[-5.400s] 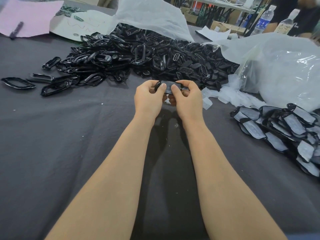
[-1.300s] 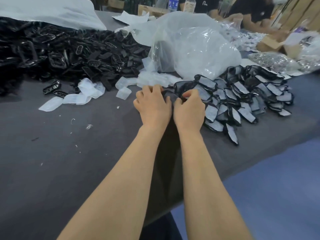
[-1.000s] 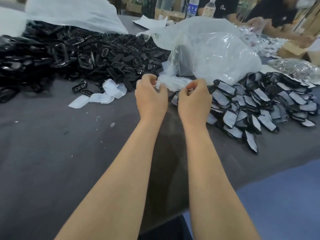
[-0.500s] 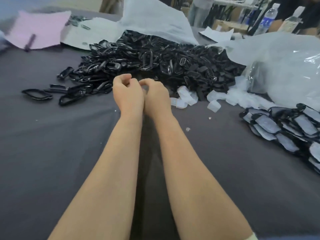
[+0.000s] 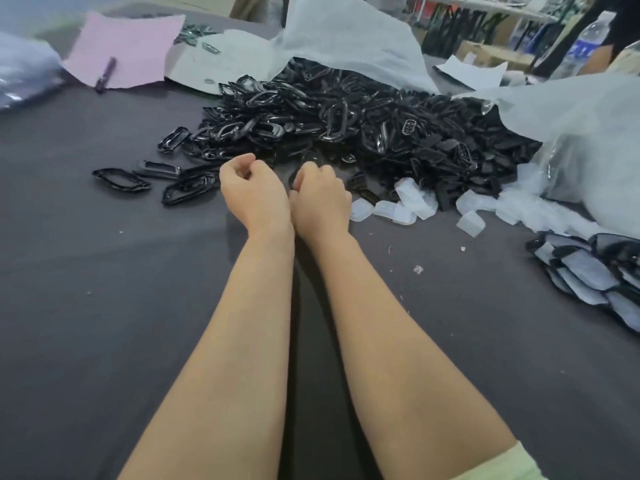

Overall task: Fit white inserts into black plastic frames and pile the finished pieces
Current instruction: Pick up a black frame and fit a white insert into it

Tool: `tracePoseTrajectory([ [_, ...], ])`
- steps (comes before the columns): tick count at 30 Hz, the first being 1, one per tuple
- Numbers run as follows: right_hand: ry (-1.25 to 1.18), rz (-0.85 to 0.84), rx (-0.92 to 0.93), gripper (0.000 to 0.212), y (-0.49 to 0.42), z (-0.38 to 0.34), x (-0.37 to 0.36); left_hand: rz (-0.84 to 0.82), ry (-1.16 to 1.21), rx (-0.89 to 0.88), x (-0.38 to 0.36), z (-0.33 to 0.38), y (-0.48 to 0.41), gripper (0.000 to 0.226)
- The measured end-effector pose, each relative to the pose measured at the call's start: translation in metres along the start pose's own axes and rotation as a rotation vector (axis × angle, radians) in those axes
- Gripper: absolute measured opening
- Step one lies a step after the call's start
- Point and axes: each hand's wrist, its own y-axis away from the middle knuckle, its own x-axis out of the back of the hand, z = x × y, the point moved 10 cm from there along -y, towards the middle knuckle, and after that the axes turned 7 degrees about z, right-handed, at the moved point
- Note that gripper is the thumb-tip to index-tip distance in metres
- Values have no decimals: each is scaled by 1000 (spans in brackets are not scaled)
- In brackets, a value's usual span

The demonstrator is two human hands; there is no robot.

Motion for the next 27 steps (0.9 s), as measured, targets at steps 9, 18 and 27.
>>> tracePoseTrajectory([
  [9, -326, 39, -47, 33, -2, 28, 26, -56, -22, 12, -12, -6, 14, 16],
  [18, -404, 26, 151, 26, 0, 26, 69, -398, -223, -75, -49, -6, 35, 21],
  [27, -523, 137, -19, 32, -8, 59, 86, -451, -306, -77, -59, -15, 40, 14],
])
